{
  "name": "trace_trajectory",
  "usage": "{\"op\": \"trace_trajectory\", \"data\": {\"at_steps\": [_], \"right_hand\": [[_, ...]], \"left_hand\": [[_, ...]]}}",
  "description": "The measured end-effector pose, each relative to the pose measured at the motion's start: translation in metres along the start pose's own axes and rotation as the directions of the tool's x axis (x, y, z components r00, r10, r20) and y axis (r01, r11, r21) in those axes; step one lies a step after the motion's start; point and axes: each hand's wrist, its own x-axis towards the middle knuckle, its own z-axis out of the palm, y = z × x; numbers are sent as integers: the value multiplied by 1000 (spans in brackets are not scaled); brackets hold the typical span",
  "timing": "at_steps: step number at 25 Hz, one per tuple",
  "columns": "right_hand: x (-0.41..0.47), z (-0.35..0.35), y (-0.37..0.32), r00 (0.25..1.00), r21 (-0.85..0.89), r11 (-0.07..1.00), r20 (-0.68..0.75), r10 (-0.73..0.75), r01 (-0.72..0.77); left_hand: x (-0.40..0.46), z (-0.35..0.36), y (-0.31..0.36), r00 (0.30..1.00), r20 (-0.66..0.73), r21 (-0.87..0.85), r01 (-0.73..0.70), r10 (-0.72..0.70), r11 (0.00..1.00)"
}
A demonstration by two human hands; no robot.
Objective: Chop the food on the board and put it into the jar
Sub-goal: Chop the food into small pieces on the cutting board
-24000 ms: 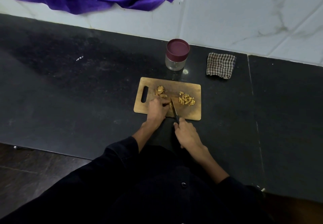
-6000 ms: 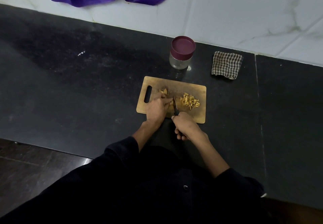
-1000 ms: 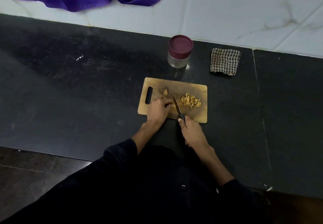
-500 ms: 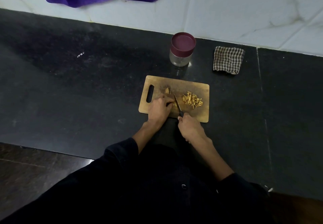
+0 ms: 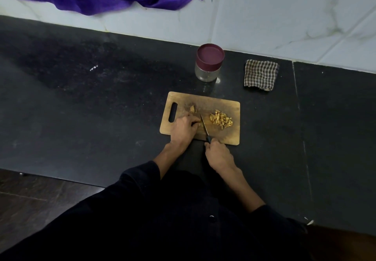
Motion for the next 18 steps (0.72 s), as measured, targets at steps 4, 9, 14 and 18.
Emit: {"op": "trace_trajectory", "data": {"at_steps": [4, 9, 14, 18], "right_hand": [[-3, -6, 6, 997, 256, 964, 37, 65, -72], [-6, -11, 2, 998, 191, 981, -53, -24, 33], [-4, -7, -4, 996, 44, 996, -34, -78, 79], [-1, -6, -2, 995, -6, 997, -51, -81, 81]], "left_hand": [[0, -1, 1, 1000, 0, -1, 26, -26, 1000], [0, 0, -3, 1000, -6, -77, 24, -25, 997], [0, 1, -4, 999, -48, -83, 11, -15, 996], [1, 3, -5, 999, -37, -77, 32, -35, 997]]}}
